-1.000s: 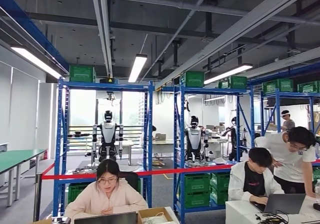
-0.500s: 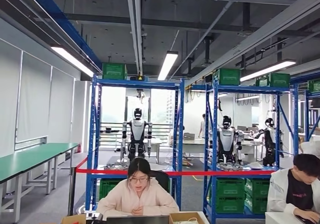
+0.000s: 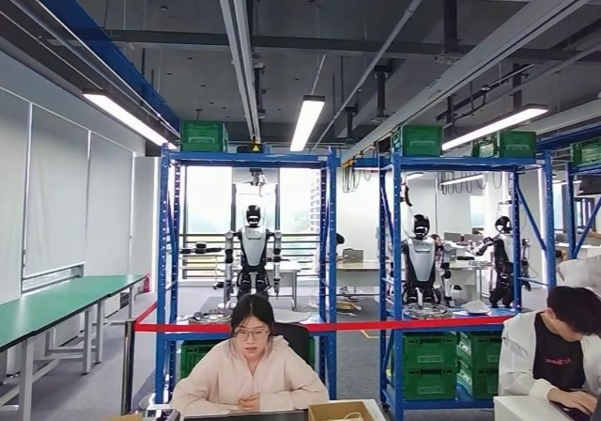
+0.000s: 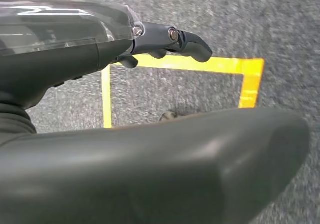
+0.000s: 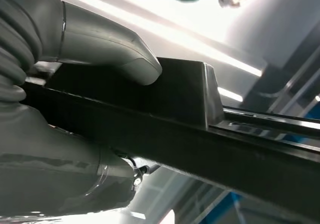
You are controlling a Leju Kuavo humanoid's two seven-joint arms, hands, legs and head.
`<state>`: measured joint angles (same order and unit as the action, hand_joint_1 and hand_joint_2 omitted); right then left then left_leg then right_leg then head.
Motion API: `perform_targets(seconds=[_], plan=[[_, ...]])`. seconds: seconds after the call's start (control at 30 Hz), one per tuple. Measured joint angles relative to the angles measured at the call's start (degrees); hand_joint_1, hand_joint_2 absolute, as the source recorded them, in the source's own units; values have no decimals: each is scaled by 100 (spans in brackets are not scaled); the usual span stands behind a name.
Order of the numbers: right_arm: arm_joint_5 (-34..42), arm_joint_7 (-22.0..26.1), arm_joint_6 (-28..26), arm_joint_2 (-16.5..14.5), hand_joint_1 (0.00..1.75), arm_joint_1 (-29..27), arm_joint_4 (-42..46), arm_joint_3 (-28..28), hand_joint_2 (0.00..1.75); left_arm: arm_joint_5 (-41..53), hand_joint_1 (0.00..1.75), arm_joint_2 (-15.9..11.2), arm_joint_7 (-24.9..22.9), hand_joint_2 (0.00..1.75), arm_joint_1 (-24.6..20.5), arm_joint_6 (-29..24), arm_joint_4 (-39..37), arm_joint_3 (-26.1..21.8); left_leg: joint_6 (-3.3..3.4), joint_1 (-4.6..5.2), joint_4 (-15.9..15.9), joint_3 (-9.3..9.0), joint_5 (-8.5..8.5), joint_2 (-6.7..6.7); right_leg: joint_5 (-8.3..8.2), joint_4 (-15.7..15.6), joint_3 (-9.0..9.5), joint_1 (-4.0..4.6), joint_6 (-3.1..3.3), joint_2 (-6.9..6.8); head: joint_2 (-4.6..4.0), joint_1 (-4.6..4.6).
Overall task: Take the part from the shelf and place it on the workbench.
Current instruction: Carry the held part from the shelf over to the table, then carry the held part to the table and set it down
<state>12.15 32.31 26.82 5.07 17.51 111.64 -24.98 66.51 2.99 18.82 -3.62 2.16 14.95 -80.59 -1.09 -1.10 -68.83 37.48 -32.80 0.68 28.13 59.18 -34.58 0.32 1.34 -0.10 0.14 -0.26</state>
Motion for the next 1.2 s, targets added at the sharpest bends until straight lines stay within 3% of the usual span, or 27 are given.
perform_targets(seconds=[0.03,0.1,0.23,0.3,0.37,0.4,0.43,0.47,0.53,0.6,0.7,0.77,0.8,0.87,0.93,0.97,1.0,1.07,1.13,1.2], plan=[[126,-141,45,-10,175,152,21,142,175,10,0,0,8,175,-16,10,0,2,2,-2,353,-120,194,-17,11,10,12,4,-22,3,-1,-1],[224,-337,166,-31,175,377,26,362,175,17,0,0,14,175,-47,20,0,5,41,13,802,-256,379,-44,22,29,-5,16,-80,1,2,-3],[68,-478,282,-83,175,531,-103,459,175,22,0,-2,19,175,-37,24,0,6,163,29,888,-259,435,-38,88,91,-50,7,-197,-6,1,-2],[-128,-503,215,-89,175,581,-303,445,175,30,0,-4,38,175,-50,28,0,7,208,9,906,-267,453,-36,353,504,-222,-10,-251,1,0,-2],[-429,-512,68,-93,175,610,-608,392,175,46,0,-7,55,175,-58,32,0,8,223,12,907,-268,452,-35,675,1237,-556,-30,-284,4,-1,-2],[-628,-516,-40,-101,175,623,-795,340,175,57,0,-6,58,175,-59,36,0,9,224,13,906,-269,450,-35,741,1499,-684,-36,-296,4,-1,-2],[-851,-523,-169,-116,175,648,-988,272,175,68,0,-5,61,175,-61,42,0,11,225,14,906,-270,449,-34,706,1570,-723,-38,-303,4,-1,-2],[-1101,-529,-319,-138,175,693,-1189,188,175,78,0,-5,66,175,-67,48,0,13,225,14,906,-273,448,-30,571,1409,-654,-39,-304,5,-1,-2],[-1672,-556,-680,-204,175,832,-1586,-15,175,96,0,-4,84,175,-92,64,0,22,217,15,907,-279,444,-15,194,649,-294,-34,-276,24,-1,-2],[-2275,-591,-1102,-306,175,995,-2000,-242,175,130,0,-4,107,175,-120,81,0,43,183,21,907,-268,448,-3,10,87,-34,-11,-227,49,0,-2],[-3294,-719,-1829,-500,175,1199,-2609,-589,175,184,0,-4,127,175,-132,103,0,95,91,13,939,-262,462,0,-3,-40,2,11,-154,52,0,-2],[-4008,-897,-2319,-643,175,1318,-2938,-794,175,212,0,-3,135,175,-141,111,0,127,45,12,818,-215,352,-4,-42,-114,35,-12,-81,32,-1,-2],[-4337,-1003,-2543,-716,175,1376,-3086,-879,175,227,0,-2,138,175,-146,115,0,142,30,11,613,-125,221,-6,-57,-144,51,-24,-52,21,-1,-1],[-4946,-1224,-2926,-855,175,1463,-3379,-1030,175,257,0,-2,139,175,-146,119,0,169,2,5,-95,203,-122,-9,-60,-154,58,-22,-26,4,-1,-1],[-5483,-1459,-3249,-961,175,1504,-3644,-1143,175,279,0,-4,139,175,-136,119,0,191,-27,-4,-593,459,-244,-11,-54,-151,60,-20,-24,-4,-1,-1],[-5788,-1601,-3436,-1018,175,1532,-3778,-1182,175,291,0,-5,139,175,-133,119,0,209,-40,-16,-537,449,-143,-13,-50,-147,62,-23,-28,-3,-1,0],[-6134,-1757,-3642,-1077,175,1568,-3909,-1210,175,302,0,-7,139,175,-133,118,0,230,-54,-34,-274,340,46,-17,-41,-137,64,-28,-41,0,-1,-1],[-6884,-2052,-4017,-1177,175,1640,-4085,-1224,175,325,0,-9,136,175,-144,117,-1,263,-90,-67,465,11,402,-32,3,-77,51,-22,-95,10,-1,1],[-7710,-2322,-4256,-1243,175,1678,-4130,-1193,175,357,0,-7,126,175,-149,113,-3,283,-60,-69,815,-143,492,-38,38,-2,8,0,-156,18,-1,-3],[-8579,-2601,-4362,-1294,175,1683,-4096,-1128,175,386,0,-5,114,175,-133,105,-4,312,23,-50,817,-136,474,-31,44,17,-13,1,-196,21,-1,-8]])
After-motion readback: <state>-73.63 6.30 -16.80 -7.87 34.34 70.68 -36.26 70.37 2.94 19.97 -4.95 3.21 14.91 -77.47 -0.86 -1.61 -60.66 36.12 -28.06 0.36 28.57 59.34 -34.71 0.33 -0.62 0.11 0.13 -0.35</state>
